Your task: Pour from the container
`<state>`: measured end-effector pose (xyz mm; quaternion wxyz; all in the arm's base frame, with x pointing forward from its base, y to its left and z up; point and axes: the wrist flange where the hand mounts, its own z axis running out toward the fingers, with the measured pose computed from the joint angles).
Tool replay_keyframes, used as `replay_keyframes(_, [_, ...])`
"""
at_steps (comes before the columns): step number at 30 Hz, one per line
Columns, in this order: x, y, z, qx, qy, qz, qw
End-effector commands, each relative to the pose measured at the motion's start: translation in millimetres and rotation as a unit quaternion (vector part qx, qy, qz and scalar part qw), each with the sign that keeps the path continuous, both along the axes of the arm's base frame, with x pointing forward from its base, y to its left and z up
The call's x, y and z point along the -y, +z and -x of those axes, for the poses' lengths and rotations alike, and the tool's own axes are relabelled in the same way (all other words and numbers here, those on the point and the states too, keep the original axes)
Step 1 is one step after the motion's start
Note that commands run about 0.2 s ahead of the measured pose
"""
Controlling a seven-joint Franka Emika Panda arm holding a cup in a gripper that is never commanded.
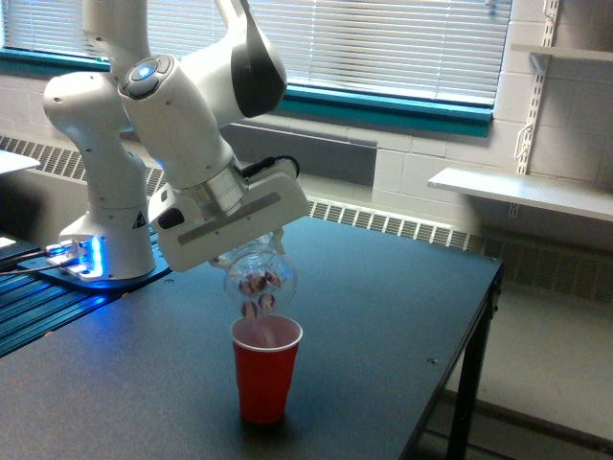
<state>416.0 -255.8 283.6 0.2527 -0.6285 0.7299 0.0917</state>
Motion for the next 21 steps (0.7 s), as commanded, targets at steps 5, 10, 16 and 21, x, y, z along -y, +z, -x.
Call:
replay_keyframes(5, [8, -2.3, -3, 0.001, -0.013, -0.018, 0.9998])
replay_keyframes(10, [10, -5.1, -5, 0.004, -0.012, -0.021, 0.9997])
replay_keyframes(16, [9, -6.1, -11, 0.006, -0.007, -0.019, 0.9998])
replay_keyframes(21, [5, -2.7, -21, -0.001, 0.012, -0.003, 0.9999])
